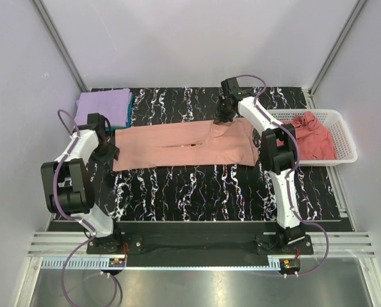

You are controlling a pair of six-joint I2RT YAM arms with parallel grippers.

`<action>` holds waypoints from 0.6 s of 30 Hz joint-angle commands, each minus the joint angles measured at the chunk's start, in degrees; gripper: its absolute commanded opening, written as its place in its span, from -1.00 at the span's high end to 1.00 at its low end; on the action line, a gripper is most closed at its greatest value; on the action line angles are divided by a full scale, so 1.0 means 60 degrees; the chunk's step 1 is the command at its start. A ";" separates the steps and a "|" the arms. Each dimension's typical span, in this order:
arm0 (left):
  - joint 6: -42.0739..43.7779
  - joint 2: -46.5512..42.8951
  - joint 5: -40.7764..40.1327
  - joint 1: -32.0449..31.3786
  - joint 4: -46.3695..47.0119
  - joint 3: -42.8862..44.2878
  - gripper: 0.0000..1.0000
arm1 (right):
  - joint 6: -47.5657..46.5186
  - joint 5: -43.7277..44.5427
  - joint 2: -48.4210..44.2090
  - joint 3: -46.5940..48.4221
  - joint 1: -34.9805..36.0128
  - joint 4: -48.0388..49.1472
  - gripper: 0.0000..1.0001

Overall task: Fold and stack the t-shirts
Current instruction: Fold the tshirt

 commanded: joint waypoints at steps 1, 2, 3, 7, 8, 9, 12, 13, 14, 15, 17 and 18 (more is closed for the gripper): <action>0.0045 -0.0425 -0.0333 -0.0024 -0.0081 -0.0080 -0.04 | -0.0258 -0.0702 0.0080 0.0313 0.0122 0.0744 1.00; 0.0045 -0.0454 -0.0362 -0.0024 -0.0110 -0.0094 -0.04 | -0.0229 -0.0804 0.0197 0.0357 0.0136 0.0774 1.00; 0.0045 -0.0440 -0.0391 -0.0024 -0.0125 -0.0094 -0.04 | -0.0229 -0.0907 0.0271 0.0531 0.0151 0.0803 1.00; 0.0089 -0.0498 -0.0508 -0.0024 -0.0257 -0.0065 -0.04 | -0.0214 -0.1083 0.0564 0.0899 0.0180 0.0774 0.85; 0.0089 -0.0513 -0.0552 -0.0009 -0.0272 -0.0065 -0.04 | -0.0214 -0.1026 0.0579 0.0972 0.0180 0.0730 0.56; 0.0089 -0.0527 -0.0654 -0.0024 -0.0286 -0.0079 -0.05 | -0.0214 -0.0764 0.0579 0.1147 0.0180 0.0643 0.35; 0.0176 -0.0527 -0.0772 -0.0024 -0.0316 -0.0109 -0.08 | -0.0360 -0.0193 0.0535 0.1862 0.0166 -0.0044 -0.07; 0.0206 -0.0527 -0.0816 -0.0009 -0.0316 -0.0167 -0.09 | -0.0404 -0.0060 0.0521 0.2055 0.0122 -0.0597 -0.08; 0.0221 -0.0542 -0.0874 -0.0009 -0.0287 -0.0225 -0.11 | -0.0462 0.0072 0.0419 0.2202 0.0093 -0.0893 -0.08; 0.0293 -0.0542 -0.0860 -0.0009 -0.0258 -0.0284 -0.13 | -0.0478 0.0364 0.0331 0.2363 0.0064 -0.1172 -0.08; 0.0381 -0.0513 -0.0714 -0.0009 -0.0053 -0.0533 -0.16 | -0.0594 0.0600 -0.0137 0.2262 -0.0068 -0.1861 -0.06; 0.0469 -0.0513 -0.0482 -0.0009 0.0035 -0.0650 -0.16 | -0.0595 0.0746 -0.0327 0.1943 -0.0127 -0.2066 -0.01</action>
